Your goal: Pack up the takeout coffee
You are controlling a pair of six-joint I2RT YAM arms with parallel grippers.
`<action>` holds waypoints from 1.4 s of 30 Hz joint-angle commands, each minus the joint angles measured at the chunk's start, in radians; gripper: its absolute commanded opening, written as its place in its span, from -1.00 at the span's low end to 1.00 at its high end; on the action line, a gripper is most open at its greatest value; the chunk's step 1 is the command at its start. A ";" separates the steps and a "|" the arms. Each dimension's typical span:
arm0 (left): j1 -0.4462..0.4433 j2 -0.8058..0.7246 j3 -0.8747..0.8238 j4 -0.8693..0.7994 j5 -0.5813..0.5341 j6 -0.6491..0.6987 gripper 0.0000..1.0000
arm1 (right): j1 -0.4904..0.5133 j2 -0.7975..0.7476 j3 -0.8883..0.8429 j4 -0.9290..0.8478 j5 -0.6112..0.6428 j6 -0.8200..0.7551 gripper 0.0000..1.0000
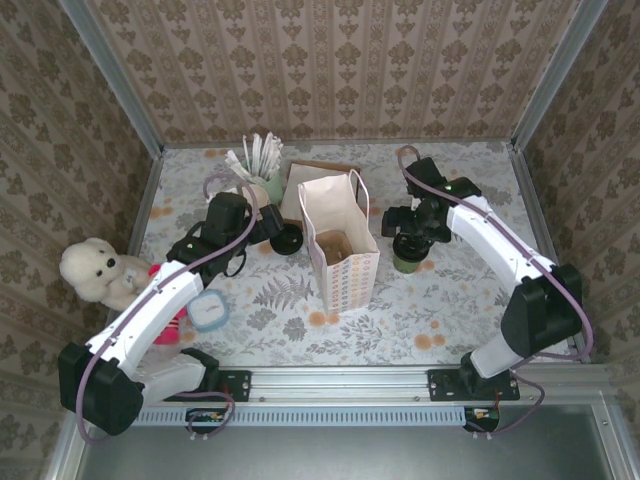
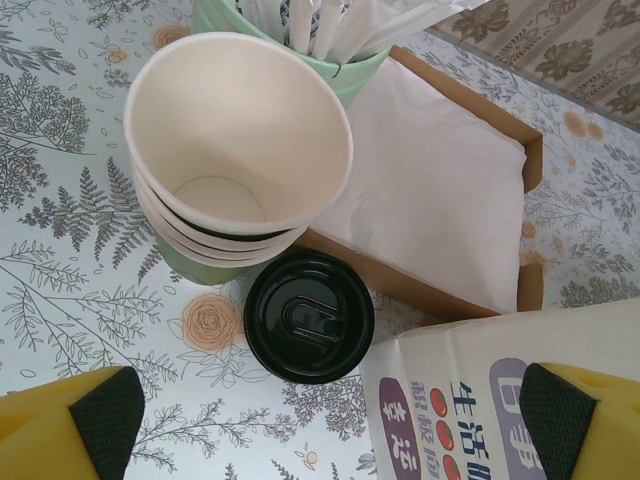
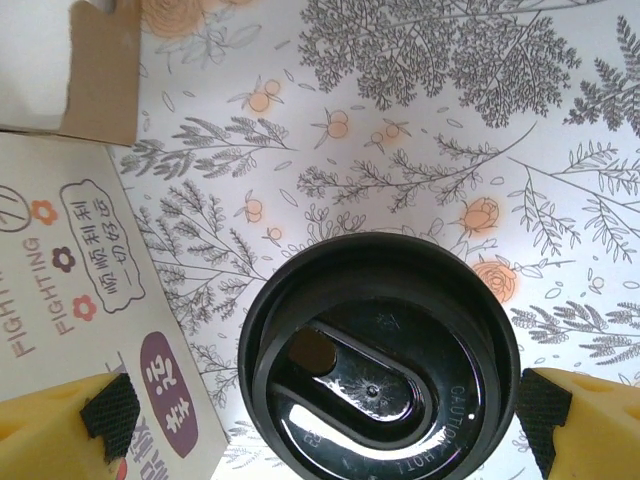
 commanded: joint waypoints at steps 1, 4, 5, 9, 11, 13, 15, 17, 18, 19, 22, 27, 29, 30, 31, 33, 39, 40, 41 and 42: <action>0.010 -0.009 -0.009 0.001 -0.016 0.006 1.00 | 0.008 0.049 0.064 -0.114 0.007 0.010 1.00; 0.013 -0.008 -0.017 0.005 -0.014 0.004 1.00 | 0.018 0.087 0.099 -0.149 0.008 0.008 1.00; 0.015 -0.007 -0.017 0.006 -0.014 0.003 1.00 | 0.019 0.095 0.108 -0.156 0.014 0.009 1.00; 0.019 0.003 -0.022 0.007 -0.011 0.002 1.00 | 0.021 0.132 0.136 -0.182 0.010 0.003 1.00; 0.021 0.008 -0.022 0.002 -0.008 -0.002 1.00 | 0.022 0.152 0.153 -0.207 0.032 0.004 1.00; 0.021 0.011 -0.020 -0.004 -0.008 -0.002 1.00 | 0.022 0.168 0.170 -0.235 0.075 0.009 1.00; 0.021 0.010 -0.022 -0.006 -0.008 -0.003 1.00 | 0.022 0.168 0.177 -0.248 0.069 0.004 1.00; 0.022 0.010 -0.022 -0.011 -0.015 -0.005 1.00 | 0.021 0.161 0.175 -0.250 0.054 0.005 1.00; 0.022 0.011 -0.024 -0.012 -0.015 -0.005 1.00 | 0.021 0.154 0.173 -0.250 0.054 0.008 1.00; 0.023 0.011 -0.025 -0.011 -0.017 -0.005 1.00 | 0.021 0.149 0.170 -0.249 0.058 0.011 1.00; 0.025 0.015 -0.026 -0.010 -0.017 -0.005 1.00 | 0.022 0.134 0.164 -0.237 0.051 0.014 1.00; 0.028 0.026 -0.018 -0.014 -0.013 0.003 1.00 | 0.022 0.114 0.152 -0.231 0.058 0.022 1.00; 0.030 0.028 -0.020 -0.014 -0.012 0.004 1.00 | 0.020 0.115 0.131 -0.232 0.074 0.026 1.00; 0.031 0.027 -0.021 -0.014 -0.012 0.003 1.00 | 0.020 0.113 0.115 -0.227 0.071 0.028 1.00; 0.030 0.029 -0.022 -0.016 -0.011 0.002 1.00 | 0.019 0.112 0.101 -0.218 0.067 0.032 1.00; 0.031 0.029 -0.026 -0.017 -0.009 0.000 1.00 | 0.016 0.109 0.078 -0.203 0.058 0.035 1.00; 0.032 0.031 -0.034 -0.023 -0.008 -0.007 1.00 | 0.011 0.106 0.048 -0.170 0.010 0.030 1.00; 0.033 0.031 -0.035 -0.022 -0.008 -0.008 1.00 | 0.011 0.107 0.046 -0.165 0.003 0.029 1.00; 0.032 0.031 -0.034 -0.021 -0.008 -0.008 1.00 | 0.010 0.108 0.043 -0.162 0.002 0.028 1.00; 0.033 0.033 -0.035 -0.021 -0.008 -0.008 1.00 | 0.009 0.109 0.042 -0.161 0.004 0.029 1.00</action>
